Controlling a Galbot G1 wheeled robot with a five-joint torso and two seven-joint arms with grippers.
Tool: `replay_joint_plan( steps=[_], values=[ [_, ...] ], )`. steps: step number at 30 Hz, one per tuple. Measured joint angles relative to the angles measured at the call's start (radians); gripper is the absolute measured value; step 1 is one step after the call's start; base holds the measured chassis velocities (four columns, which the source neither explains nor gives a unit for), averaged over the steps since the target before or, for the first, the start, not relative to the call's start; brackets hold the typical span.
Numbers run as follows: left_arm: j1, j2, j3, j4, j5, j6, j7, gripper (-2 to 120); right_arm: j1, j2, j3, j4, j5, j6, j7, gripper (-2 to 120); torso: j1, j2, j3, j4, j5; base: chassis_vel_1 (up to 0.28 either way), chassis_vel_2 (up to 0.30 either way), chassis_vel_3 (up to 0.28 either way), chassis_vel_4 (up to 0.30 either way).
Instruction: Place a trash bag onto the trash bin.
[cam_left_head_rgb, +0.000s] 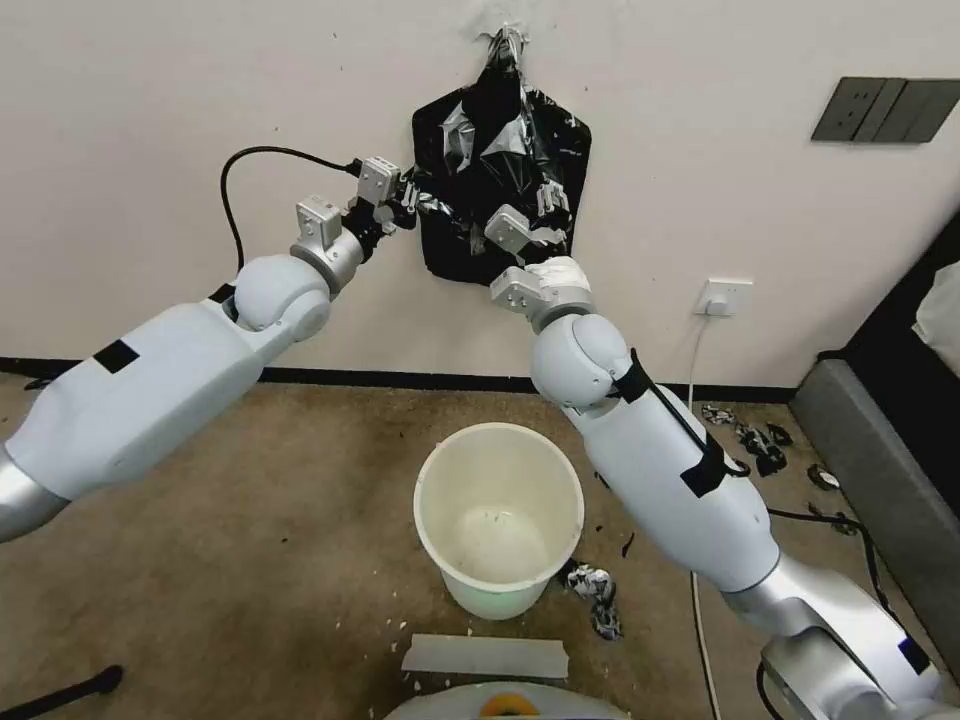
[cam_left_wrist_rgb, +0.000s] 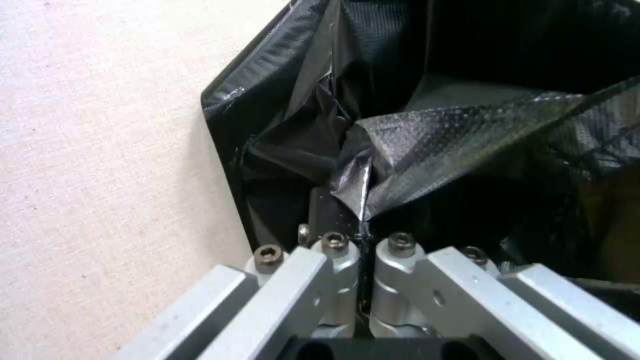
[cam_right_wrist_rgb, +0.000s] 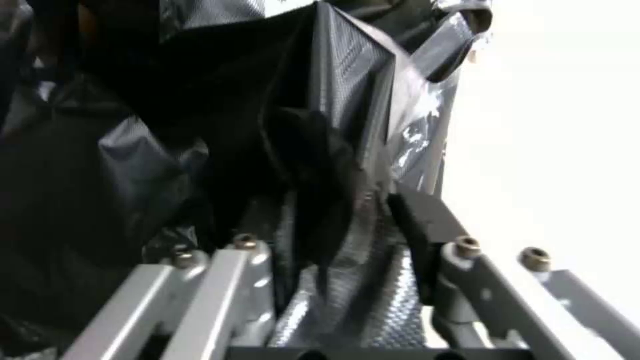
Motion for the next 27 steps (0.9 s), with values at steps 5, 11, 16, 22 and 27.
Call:
replay_joint_plan(
  steps=[5,11,16,22,27],
  values=[
    [0.002,0.006,0.000,-0.003,0.000,0.000,0.000,0,0.003,-0.003,0.001,0.008,0.013,0.001,0.001,18,0.000,0.000,0.000,0.0000,0.0000,0.000,0.000,0.000,0.000],
    [0.015,0.011,-0.011,-0.019,0.000,0.000,-0.007,0,0.011,-0.009,0.011,0.016,0.034,0.001,0.003,0,0.000,0.000,0.000,0.0000,0.0000,0.000,0.000,0.000,0.000],
    [0.028,0.012,-0.029,-0.025,-0.001,0.000,-0.010,0,0.013,-0.015,0.015,0.031,0.070,-0.005,0.004,0,0.000,0.000,0.000,0.0000,0.0000,0.000,0.000,0.000,0.000],
    [0.126,0.017,-0.147,-0.128,-0.058,0.097,-0.094,0,-0.024,-0.044,0.020,0.104,0.258,-0.084,0.004,0,0.000,0.000,0.000,0.0000,0.0004,0.000,0.000,0.000,0.000],
    [0.447,-0.008,-0.443,-0.347,-0.114,0.250,-0.196,0,-0.135,-0.120,0.048,0.241,0.385,-0.136,-0.035,0,0.000,0.000,0.000,-0.0005,0.0001,0.000,0.000,0.000,0.000]
  ],
)
